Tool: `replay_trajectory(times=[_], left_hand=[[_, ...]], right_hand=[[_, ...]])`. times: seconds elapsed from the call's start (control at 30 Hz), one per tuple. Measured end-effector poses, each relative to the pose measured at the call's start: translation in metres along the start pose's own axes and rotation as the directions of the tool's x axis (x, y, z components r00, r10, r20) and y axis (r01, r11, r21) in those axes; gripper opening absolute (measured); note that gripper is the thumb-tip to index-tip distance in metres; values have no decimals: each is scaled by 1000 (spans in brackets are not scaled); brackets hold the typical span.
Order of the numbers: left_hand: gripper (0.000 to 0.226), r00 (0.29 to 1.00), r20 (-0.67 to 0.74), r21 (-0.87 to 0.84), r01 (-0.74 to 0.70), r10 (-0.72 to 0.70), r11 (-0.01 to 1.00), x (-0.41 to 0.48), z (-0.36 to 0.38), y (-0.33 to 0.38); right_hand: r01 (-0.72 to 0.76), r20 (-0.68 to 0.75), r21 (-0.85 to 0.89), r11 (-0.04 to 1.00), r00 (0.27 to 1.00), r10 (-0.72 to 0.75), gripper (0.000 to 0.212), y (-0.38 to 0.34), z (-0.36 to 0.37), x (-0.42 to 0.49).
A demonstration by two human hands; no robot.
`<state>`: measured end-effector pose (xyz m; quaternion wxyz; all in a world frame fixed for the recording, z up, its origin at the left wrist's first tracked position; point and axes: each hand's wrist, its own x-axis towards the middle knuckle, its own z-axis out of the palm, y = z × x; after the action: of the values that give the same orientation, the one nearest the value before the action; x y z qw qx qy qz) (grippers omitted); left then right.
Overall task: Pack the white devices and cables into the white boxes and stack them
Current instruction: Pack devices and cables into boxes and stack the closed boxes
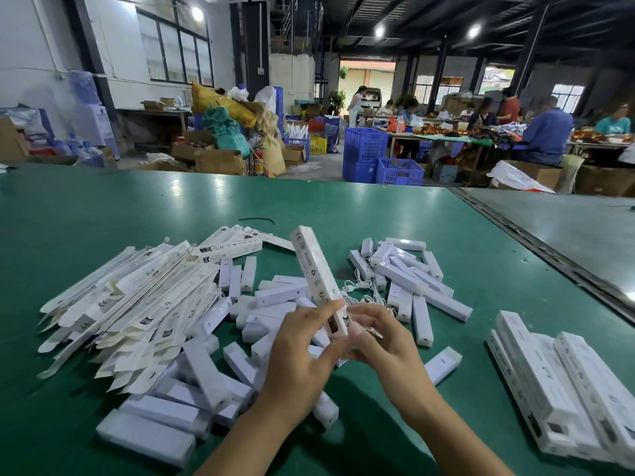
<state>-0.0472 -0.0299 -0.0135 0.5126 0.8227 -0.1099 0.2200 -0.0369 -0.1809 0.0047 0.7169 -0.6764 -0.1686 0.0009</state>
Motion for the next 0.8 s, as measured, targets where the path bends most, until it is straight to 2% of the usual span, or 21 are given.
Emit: replay_trajectory(times=[0.13, 0.2, 0.27, 0.33, 0.43, 0.53, 0.67, 0.8], left_hand=[[54, 990, 128, 91, -69, 57, 993, 0, 2, -6], [66, 982, 182, 137, -77, 51, 988, -1, 4, -7], [73, 984, 173, 185, -68, 36, 980, -2, 6, -7], [72, 989, 149, 199, -51, 21, 979, -3, 7, -9], [67, 993, 120, 202, -8, -17, 979, -2, 8, -13], [59, 993, 106, 208, 29, -52, 978, -2, 9, -16], [55, 992, 99, 204, 58, -80, 977, -1, 9, -16], [56, 990, 103, 217, 69, -93, 974, 0, 8, -17]], right_hand=[[-169, -40, 64, 984, 984, 172, 27, 1, -3, 6], [-238, -61, 221, 946, 964, 257, 24, 0, -6, 11], [-255, -125, 417, 872, 935, 333, 20, -4, -14, 17], [-194, -227, 605, 772, 887, 401, 23, -8, -26, 21], [-20, -372, 744, 668, 817, 440, 36, -12, -45, 22], [146, -517, 767, 625, 717, 468, 35, -12, -58, 22], [228, -603, 741, 632, 639, 478, 5, -15, -69, 23], [347, -648, 735, 583, 614, 451, 14, -20, -73, 21]])
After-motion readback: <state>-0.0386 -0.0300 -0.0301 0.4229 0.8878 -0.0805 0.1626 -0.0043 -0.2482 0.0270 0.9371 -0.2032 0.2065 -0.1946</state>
